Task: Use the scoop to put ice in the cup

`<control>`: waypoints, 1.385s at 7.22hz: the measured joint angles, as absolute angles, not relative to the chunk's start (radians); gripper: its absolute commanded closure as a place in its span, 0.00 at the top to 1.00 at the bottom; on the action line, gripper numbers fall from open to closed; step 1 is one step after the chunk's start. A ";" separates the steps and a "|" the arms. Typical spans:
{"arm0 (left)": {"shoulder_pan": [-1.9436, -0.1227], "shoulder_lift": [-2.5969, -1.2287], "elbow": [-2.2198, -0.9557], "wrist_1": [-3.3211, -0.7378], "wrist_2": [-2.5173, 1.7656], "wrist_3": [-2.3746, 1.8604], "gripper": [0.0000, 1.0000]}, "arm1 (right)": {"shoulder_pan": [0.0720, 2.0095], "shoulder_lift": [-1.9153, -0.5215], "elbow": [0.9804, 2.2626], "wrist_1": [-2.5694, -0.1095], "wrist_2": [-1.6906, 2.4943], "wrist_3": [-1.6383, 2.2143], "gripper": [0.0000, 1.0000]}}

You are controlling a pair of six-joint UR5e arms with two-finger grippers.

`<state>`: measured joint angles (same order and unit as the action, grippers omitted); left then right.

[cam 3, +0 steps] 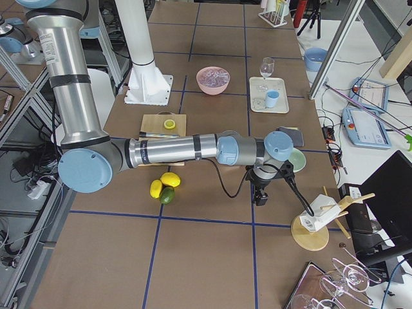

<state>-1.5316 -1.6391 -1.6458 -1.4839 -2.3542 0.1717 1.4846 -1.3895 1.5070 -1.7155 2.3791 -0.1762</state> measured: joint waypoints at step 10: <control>-1.529 -1.650 -1.647 -1.412 -2.357 0.161 1.00 | 1.482 -1.413 1.501 -1.713 2.370 -0.099 1.00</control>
